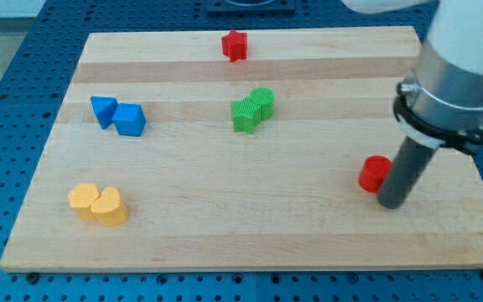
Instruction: Move blue triangle right a bit
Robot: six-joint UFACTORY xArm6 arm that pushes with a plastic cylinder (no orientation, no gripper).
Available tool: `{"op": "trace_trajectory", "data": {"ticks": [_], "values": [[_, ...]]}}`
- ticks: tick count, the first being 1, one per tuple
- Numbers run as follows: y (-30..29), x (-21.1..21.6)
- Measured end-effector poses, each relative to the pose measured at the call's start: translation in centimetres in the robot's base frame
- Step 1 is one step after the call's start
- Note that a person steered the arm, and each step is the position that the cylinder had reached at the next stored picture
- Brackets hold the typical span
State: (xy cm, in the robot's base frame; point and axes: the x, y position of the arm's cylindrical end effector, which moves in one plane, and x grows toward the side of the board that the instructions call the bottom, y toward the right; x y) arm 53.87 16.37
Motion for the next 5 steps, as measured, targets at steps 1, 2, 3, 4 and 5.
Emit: {"op": "trace_trajectory", "data": {"ticks": [1,2,3,4,5], "values": [[-1.3,-1.8],[-1.9,-3.2],[-2.1,-4.8],[-2.1,-6.8],[-2.1,-9.0]]}}
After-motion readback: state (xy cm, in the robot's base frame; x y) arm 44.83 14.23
